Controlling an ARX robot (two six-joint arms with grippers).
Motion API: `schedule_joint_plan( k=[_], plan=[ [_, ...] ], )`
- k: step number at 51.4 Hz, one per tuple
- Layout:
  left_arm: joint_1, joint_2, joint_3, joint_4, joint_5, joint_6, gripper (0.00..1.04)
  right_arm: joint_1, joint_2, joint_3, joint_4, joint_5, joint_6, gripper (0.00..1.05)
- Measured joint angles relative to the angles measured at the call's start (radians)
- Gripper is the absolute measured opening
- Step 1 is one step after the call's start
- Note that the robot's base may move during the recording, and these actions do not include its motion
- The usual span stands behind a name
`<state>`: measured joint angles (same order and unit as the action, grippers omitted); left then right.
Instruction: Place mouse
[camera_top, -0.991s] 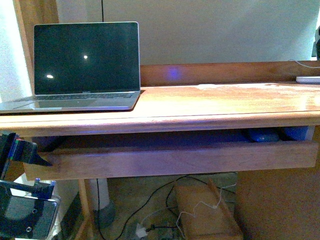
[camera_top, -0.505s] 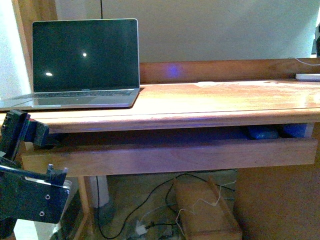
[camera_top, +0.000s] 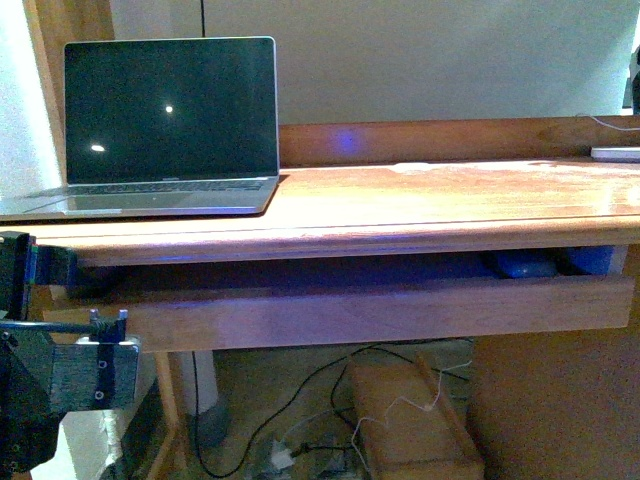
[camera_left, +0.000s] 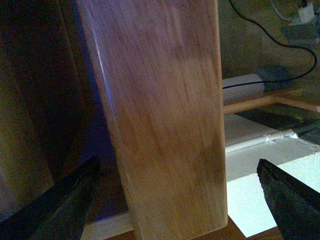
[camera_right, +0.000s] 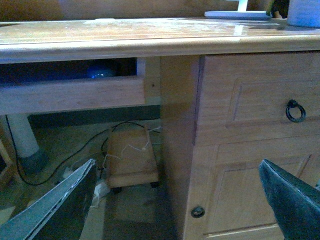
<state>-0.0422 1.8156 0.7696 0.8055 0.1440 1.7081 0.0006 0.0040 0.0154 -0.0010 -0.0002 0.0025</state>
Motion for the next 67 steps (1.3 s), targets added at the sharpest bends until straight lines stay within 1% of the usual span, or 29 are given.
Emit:
schedule_joint_plan(
  k=[11, 26, 34, 42, 54, 62, 67],
  plan=[
    [-0.003, 0.013, 0.036, -0.062, -0.026, -0.124, 0.97, 0.0, 0.0, 0.0, 0.0, 0.0, 0.0, 0.97],
    [-0.013, -0.002, 0.092, -0.231, -0.016, -0.27, 0.97, 0.0, 0.0, 0.0, 0.0, 0.0, 0.0, 0.97],
    [-0.026, -0.038, 0.142, -0.41, -0.004, -0.349, 0.97, 0.0, 0.0, 0.0, 0.0, 0.0, 0.0, 0.97],
    [-0.039, -0.09, 0.214, -0.663, 0.009, -0.403, 0.97, 0.0, 0.0, 0.0, 0.0, 0.0, 0.0, 0.97],
    [-0.081, -0.154, 0.232, -0.85, 0.026, -0.451, 0.97, 0.0, 0.0, 0.0, 0.0, 0.0, 0.0, 0.97],
    [-0.154, -0.239, 0.198, -0.97, 0.052, -0.567, 0.97, 0.0, 0.0, 0.0, 0.0, 0.0, 0.0, 0.97],
    [-0.18, -0.272, 0.18, -1.001, 0.061, -0.627, 0.97, 0.0, 0.0, 0.0, 0.0, 0.0, 0.0, 0.97]
  ],
)
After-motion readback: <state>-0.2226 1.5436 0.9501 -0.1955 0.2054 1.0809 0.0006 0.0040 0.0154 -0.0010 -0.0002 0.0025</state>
